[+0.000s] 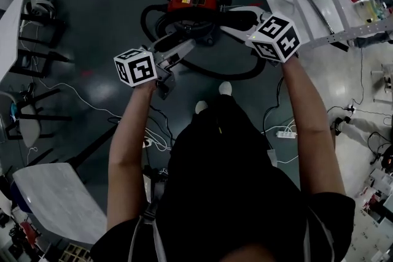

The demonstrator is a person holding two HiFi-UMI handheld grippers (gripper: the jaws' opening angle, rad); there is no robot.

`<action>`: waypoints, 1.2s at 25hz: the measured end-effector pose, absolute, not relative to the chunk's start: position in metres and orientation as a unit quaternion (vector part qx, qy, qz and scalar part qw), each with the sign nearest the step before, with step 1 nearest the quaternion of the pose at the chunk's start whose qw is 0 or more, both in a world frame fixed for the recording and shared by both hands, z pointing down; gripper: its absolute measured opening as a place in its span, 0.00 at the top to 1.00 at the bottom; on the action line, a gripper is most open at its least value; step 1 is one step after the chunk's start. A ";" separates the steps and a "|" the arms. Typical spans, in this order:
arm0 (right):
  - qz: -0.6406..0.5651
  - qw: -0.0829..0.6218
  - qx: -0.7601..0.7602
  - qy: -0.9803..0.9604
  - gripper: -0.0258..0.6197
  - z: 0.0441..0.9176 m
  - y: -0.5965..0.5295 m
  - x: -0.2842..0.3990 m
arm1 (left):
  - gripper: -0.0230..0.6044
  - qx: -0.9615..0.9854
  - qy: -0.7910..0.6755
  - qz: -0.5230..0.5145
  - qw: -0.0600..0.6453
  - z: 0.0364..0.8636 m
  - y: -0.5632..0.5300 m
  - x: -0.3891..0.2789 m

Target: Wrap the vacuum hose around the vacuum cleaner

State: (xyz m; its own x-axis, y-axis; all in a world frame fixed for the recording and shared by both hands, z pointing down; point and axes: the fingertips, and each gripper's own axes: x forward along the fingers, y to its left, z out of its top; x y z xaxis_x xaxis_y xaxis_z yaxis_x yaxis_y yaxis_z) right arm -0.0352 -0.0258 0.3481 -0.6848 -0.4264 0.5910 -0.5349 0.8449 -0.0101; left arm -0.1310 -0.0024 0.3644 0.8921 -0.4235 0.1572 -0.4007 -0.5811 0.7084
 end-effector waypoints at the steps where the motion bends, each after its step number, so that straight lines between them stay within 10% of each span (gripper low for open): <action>1: 0.092 0.298 0.262 -0.913 0.68 0.348 -0.030 -0.033 | 0.47 0.899 -0.250 0.018 0.358 0.366 -0.005 -0.134; 18: 0.076 0.320 0.166 -0.929 0.69 0.337 -0.075 -0.025 | 0.35 0.921 -0.247 0.297 -0.052 0.339 -0.089 -0.082; 30: 0.037 0.307 0.126 -0.943 0.68 0.329 -0.110 -0.013 | 0.64 0.894 -0.246 0.373 -0.026 0.370 -0.131 -0.055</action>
State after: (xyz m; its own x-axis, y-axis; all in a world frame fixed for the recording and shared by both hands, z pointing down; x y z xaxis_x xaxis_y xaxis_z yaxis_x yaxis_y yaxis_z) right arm -0.0131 -0.1100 0.3292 -0.7795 -0.2152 0.5882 -0.2605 0.9654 0.0080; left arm -0.0554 -0.1308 0.3699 0.6008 -0.4597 0.6539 -0.4203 -0.8775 -0.2307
